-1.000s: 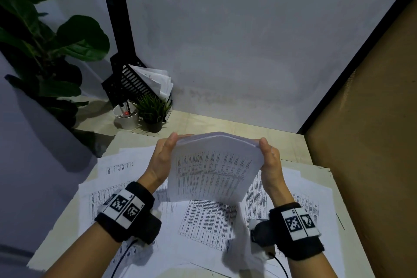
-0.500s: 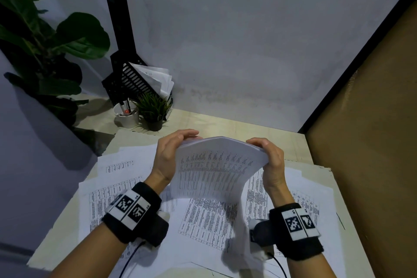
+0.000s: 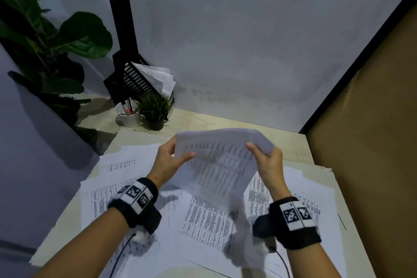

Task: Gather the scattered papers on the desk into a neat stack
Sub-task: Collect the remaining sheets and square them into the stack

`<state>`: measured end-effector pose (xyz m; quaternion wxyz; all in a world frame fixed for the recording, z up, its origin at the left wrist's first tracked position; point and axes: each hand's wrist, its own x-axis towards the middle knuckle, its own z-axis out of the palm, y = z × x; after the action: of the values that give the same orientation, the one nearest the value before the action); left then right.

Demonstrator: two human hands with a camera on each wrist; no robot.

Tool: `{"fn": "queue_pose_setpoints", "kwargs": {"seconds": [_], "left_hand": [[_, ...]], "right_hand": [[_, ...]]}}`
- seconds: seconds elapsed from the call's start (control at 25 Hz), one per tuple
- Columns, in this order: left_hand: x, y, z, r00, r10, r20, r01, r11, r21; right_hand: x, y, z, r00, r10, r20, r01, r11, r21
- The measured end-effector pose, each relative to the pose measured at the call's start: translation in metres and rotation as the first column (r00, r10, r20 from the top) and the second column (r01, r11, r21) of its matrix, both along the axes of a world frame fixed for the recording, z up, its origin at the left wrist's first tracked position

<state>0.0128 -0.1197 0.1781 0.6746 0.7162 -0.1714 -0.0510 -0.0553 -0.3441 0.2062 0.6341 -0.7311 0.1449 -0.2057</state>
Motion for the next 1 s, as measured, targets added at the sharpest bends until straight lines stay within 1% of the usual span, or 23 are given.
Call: {"fn": "queue_pose_setpoints", "kwargs": {"seconds": [0.08,0.16,0.2,0.28,0.36,0.44,0.48,0.56,0.64,0.76,0.84,0.96,1.0], "left_hand": [[0.006,0.008,0.005,0.996,-0.050,-0.074,0.052,0.998,0.021],[0.006,0.011,0.014,0.991,-0.089,-0.096,0.088,0.996,-0.012],[0.004,0.012,0.018,0.993,-0.067,-0.096,0.064,0.997,-0.036],[-0.003,0.014,0.022,0.995,0.012,-0.094,-0.021,0.996,-0.091],[-0.014,0.015,0.024,0.995,0.027,-0.096,-0.037,0.994,-0.107],[-0.024,0.012,0.024,0.993,0.027,-0.116,-0.040,0.993,-0.110],[-0.028,0.012,0.025,0.990,0.035,-0.137,-0.049,0.993,-0.103],[-0.031,0.013,0.022,0.992,0.028,-0.124,-0.038,0.996,-0.081],[-0.036,0.016,0.016,0.988,0.012,-0.152,-0.020,0.999,-0.047],[-0.043,0.018,-0.002,0.958,0.043,-0.282,-0.039,0.999,0.020],[-0.046,0.016,0.001,0.949,0.085,-0.304,-0.076,0.996,0.042],[-0.043,0.017,0.014,0.960,0.150,-0.238,-0.151,0.988,0.013],[-0.042,0.017,0.013,0.962,0.155,-0.225,-0.156,0.988,0.010]], "right_hand": [[0.000,-0.004,0.023,0.995,0.047,0.089,-0.048,0.999,0.008],[0.001,-0.006,0.037,0.985,0.093,0.148,-0.096,0.995,0.017],[0.003,-0.007,0.037,0.984,0.113,0.140,-0.117,0.993,0.019],[0.001,-0.001,0.030,0.984,0.172,0.049,-0.172,0.985,-0.007],[-0.005,0.010,0.017,0.979,0.203,-0.027,-0.203,0.979,-0.027],[-0.008,0.021,0.008,0.983,0.186,-0.014,-0.186,0.982,-0.021],[-0.010,0.026,0.003,0.986,0.165,0.005,-0.165,0.986,-0.001],[-0.016,0.032,-0.008,0.991,0.133,0.008,-0.133,0.990,0.044],[-0.023,0.037,-0.026,0.986,0.154,-0.071,-0.147,0.985,0.093],[-0.034,0.046,-0.045,0.963,0.170,-0.211,-0.150,0.983,0.105],[-0.033,0.047,-0.042,0.970,0.147,-0.194,-0.124,0.984,0.127],[-0.027,0.042,-0.035,0.984,0.151,-0.090,-0.139,0.981,0.135],[-0.028,0.041,-0.038,0.984,0.153,-0.090,-0.139,0.980,0.142]]}}
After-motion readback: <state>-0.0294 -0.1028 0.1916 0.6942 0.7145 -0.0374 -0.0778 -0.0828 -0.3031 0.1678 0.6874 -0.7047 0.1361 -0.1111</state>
